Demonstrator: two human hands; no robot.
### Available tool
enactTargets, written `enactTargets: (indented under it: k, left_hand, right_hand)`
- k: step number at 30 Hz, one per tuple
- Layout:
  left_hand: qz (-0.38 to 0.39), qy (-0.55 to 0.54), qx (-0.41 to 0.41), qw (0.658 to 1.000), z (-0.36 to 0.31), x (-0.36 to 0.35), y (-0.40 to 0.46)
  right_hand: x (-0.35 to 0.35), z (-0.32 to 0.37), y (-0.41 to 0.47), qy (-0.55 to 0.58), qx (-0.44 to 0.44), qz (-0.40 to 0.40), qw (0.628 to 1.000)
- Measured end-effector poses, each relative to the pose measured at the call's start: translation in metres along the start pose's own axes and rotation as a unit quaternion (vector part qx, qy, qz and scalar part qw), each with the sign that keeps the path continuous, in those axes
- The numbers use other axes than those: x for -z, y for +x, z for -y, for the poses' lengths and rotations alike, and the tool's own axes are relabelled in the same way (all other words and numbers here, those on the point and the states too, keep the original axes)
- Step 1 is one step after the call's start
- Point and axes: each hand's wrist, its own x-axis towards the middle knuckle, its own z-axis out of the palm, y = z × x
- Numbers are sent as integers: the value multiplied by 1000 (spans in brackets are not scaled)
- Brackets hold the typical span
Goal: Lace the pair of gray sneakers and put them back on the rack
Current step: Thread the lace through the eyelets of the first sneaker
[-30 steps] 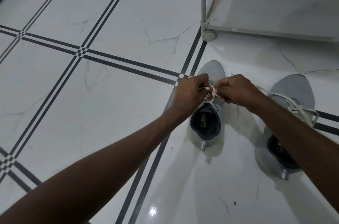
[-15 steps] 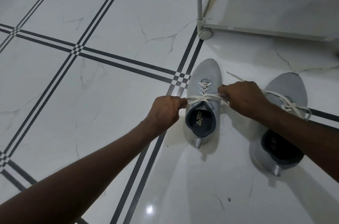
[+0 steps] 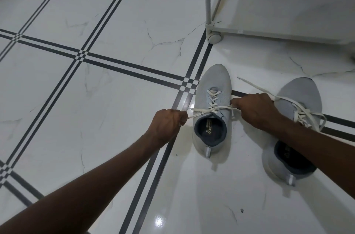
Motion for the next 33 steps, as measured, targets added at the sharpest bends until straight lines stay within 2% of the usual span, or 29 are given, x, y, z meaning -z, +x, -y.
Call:
enactTargets:
  k: [3, 5, 7, 10, 12, 15, 19, 23, 28, 30, 33]
  left_hand:
    - [-13, -52, 40, 998, -2, 5, 8]
    - [-65, -100, 52, 991, -6, 7, 12]
    - [-107, -122, 48, 986, -21, 10, 16]
    - [-114, -100, -7, 988, -51, 11, 25]
    - [-106, -50, -43, 992, -61, 5, 27]
    - [-116, -39, -28, 992, -61, -1, 24]
    - [-129, -53, 4, 990, -67, -2, 16]
    - [-143, -43, 14, 989, -66, -3, 16]
    - [-105, -28, 52, 993, -61, -3, 16]
    - [-102, -2, 38, 994, -55, -2, 15]
    - [-67, 28, 8, 997, -50, -1, 14]
  right_hand:
    - [-1, 4, 1, 4, -4, -5, 1000]
    - [0, 13, 3, 32, -23, -68, 997]
    - [1, 28, 5, 108, -25, -123, 986]
    - [2, 50, 4, 158, 35, -145, 976]
    - [1, 54, 4, 160, 41, -157, 974]
    - [-5, 53, 1, 154, 39, -173, 972]
    - [-2, 55, -3, 265, 2, -139, 954]
    - [-5, 54, -3, 275, -4, -122, 954]
    - [2, 36, 4, 163, 54, -72, 983]
    - [6, 30, 7, 134, 77, -39, 987]
    - [8, 24, 9, 121, 99, -44, 987]
